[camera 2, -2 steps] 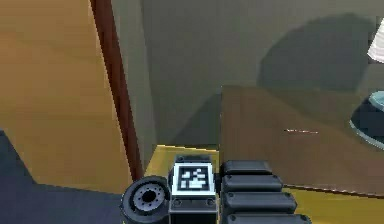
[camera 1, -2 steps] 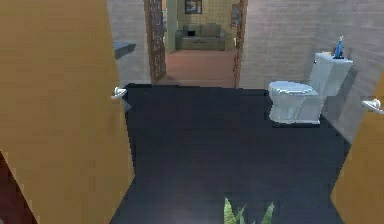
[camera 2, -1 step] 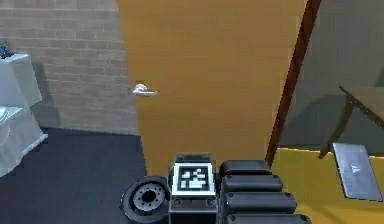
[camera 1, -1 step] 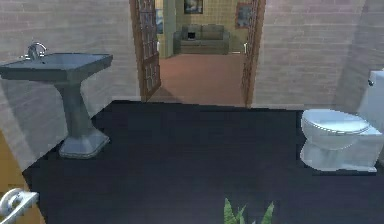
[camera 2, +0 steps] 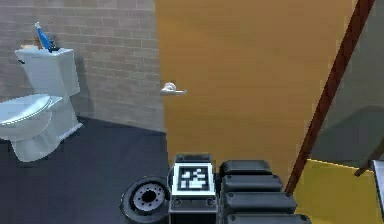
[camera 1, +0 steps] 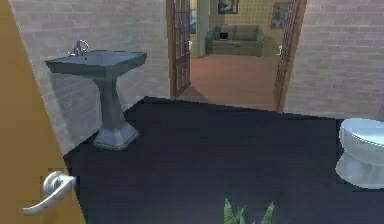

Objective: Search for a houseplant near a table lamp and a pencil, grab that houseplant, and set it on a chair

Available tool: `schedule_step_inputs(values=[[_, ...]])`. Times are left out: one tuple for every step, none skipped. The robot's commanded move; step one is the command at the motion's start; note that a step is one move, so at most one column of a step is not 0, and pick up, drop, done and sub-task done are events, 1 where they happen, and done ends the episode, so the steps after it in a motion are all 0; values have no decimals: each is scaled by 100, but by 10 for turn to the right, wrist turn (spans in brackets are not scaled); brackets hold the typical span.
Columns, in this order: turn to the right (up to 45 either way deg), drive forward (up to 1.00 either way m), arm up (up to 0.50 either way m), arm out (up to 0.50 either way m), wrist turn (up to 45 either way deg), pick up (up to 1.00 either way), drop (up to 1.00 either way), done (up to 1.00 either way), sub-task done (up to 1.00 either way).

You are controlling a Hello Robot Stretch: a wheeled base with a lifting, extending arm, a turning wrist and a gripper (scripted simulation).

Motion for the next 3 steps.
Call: schedule_step_inputs(values=[[0, 15, 0, 0, 0, 0, 0, 0, 0], [30, 0, 0, 0, 0, 0, 0, 0, 0], [150, 0, 0, 0, 0, 0, 0, 0, 0]])
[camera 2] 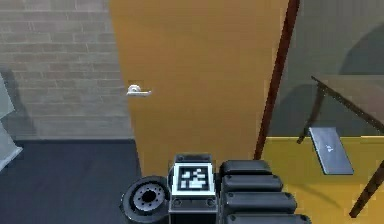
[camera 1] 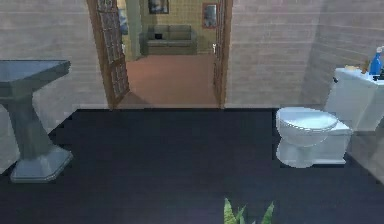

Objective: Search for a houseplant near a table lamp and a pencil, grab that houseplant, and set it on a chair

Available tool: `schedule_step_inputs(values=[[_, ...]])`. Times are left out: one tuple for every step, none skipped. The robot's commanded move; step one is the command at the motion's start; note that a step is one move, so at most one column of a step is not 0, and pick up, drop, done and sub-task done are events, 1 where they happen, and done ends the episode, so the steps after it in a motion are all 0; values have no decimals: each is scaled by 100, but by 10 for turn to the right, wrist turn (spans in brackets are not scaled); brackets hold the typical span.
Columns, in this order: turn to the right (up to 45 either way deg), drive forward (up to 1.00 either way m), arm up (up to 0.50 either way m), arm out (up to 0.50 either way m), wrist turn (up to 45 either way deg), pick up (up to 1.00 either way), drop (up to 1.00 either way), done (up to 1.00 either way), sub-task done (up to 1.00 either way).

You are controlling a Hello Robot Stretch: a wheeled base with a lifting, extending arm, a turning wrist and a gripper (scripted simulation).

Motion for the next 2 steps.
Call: schedule_step_inputs(values=[[0, 50, 0, 0, 0, 0, 0, 0, 0], [-60, 0, 0, 0, 0, 0, 0, 0, 0]])
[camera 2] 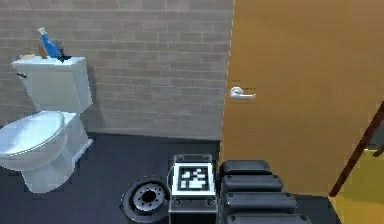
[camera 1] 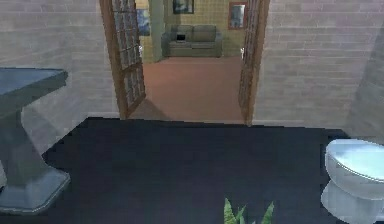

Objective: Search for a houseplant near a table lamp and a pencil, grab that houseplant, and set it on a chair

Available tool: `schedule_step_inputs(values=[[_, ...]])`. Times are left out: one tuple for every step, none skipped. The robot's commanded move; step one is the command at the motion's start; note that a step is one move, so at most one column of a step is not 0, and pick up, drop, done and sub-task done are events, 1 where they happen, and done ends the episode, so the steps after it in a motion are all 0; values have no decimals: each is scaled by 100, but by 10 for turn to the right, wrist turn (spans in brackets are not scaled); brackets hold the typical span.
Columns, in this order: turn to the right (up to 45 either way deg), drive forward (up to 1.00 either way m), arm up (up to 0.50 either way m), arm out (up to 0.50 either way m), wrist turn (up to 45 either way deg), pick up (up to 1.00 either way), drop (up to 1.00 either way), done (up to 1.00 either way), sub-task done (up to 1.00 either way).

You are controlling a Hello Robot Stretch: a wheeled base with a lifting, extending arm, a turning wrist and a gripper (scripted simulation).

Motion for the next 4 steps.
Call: schedule_step_inputs(values=[[0, 100, 0, 0, 0, 0, 0, 0, 0], [0, 100, 0, 0, 0, 0, 0, 0, 0], [0, 100, 0, 0, 0, 0, 0, 0, 0], [0, 100, 0, 0, 0, 0, 0, 0, 0]])
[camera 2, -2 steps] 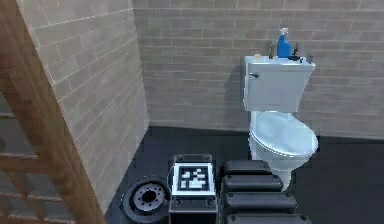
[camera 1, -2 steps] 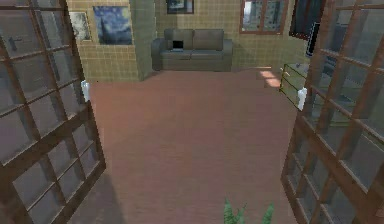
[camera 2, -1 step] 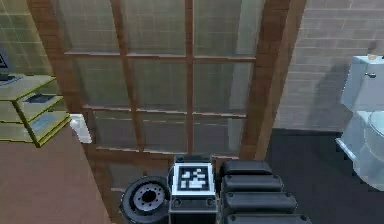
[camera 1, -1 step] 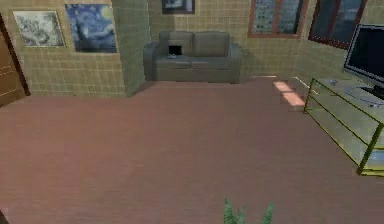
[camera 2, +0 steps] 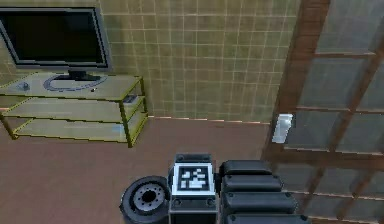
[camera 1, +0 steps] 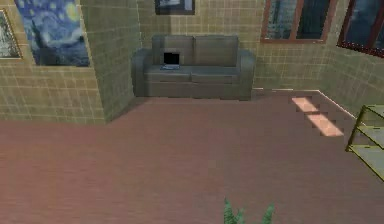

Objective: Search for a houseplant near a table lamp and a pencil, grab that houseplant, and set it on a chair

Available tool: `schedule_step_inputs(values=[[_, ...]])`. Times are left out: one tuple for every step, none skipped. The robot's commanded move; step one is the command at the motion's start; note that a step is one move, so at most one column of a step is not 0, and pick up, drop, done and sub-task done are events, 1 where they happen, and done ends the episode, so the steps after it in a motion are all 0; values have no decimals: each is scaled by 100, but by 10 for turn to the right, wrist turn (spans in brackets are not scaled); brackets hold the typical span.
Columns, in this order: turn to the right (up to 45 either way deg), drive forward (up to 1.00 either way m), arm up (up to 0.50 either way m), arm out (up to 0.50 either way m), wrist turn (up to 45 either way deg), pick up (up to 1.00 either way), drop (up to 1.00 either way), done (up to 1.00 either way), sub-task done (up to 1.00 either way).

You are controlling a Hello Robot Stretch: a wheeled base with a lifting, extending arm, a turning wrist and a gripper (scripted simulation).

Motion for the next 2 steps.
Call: schedule_step_inputs(values=[[-450, 0, 0, 0, 0, 0, 0, 0, 0], [-450, 0, 0, 0, 0, 0, 0, 0, 0]])
